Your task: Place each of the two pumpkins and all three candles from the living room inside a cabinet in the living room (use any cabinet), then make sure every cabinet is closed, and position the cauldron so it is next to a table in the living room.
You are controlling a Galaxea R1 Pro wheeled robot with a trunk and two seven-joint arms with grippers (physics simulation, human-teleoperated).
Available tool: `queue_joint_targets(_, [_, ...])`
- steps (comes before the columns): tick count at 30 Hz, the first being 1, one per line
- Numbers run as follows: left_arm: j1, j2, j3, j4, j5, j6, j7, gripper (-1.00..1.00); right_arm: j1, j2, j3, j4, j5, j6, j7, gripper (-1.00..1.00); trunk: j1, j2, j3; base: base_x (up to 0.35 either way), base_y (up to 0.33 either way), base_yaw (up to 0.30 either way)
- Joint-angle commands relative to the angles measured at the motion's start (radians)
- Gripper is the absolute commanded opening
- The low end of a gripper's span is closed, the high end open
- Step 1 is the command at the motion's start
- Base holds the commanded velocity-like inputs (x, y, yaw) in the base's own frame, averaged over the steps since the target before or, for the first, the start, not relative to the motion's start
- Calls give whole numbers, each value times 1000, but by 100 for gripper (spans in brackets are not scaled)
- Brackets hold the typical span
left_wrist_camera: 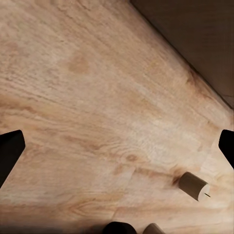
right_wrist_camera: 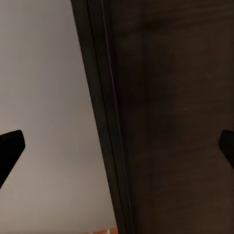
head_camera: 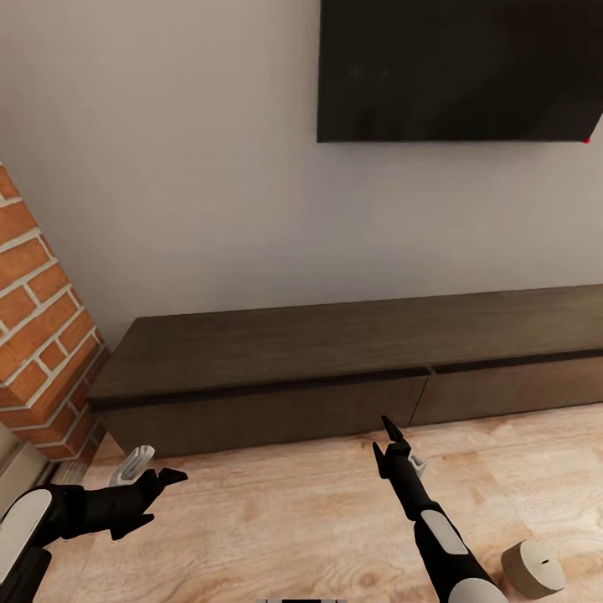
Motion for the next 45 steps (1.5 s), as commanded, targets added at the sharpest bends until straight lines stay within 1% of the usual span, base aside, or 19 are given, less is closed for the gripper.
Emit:
queue_joint_targets(1, [-1,0,0,-1,10,2,10,100,-1,1,-5,0,-7,9,1,100,0,0,-1,284,0,0])
queue_joint_targets(16, [-1,-1,0,0,11,2,10,100,-1,1,-5,0,-5,9,1,100,0,0,-1,104,0,0])
queue_joint_targets(20, [1,-1,-1,-1,17,3,9,100,-1,1,-4,0,-6,9,2,100,0,0,-1,16,0,0])
queue_joint_targets(22, [2,0,-12,-2,18,5,9,100,-1,1,-3,0,-6,9,2,100,0,0,-1,19,4,0])
queue_joint_targets(25, [3,1,-54,0,19,5,8,100,-1,1,-4,0,-7,9,3,100,0,0,-1,154,60,0])
queue_joint_targets(28, [4,2,-63,-1,21,5,8,100,-1,1,-4,0,-7,9,3,100,0,0,-1,69,26,0])
queue_joint_targets(29, [4,2,-63,-1,25,4,8,100,-1,1,-4,0,-7,9,3,100,0,0,-1,26,10,0])
queue_joint_targets(30, [4,3,-63,-1,36,5,7,100,-1,1,-4,0,-7,9,3,100,0,0,-1,17,6,0])
queue_joint_targets(33, [5,4,-69,-1,107,5,8,100,-1,2,-3,0,-7,8,3,100,0,0,-1,84,3,0])
queue_joint_targets(34, [5,4,-69,-1,123,5,9,100,-1,2,-3,0,-7,8,3,100,0,0,-1,180,1,0])
queue_joint_targets(36, [5,4,-70,-1,144,6,9,100,0,2,-3,0,-7,8,3,100,0,0,-1,154,1,0])
queue_joint_targets(40, [6,5,-71,0,153,6,9,100,-1,2,-2,0,-7,8,3,100,0,0,-1,86,0,0])
queue_joint_targets(45, [6,7,-71,0,156,6,9,100,-1,1,-3,0,-7,8,3,100,0,0,-1,109,0,0])
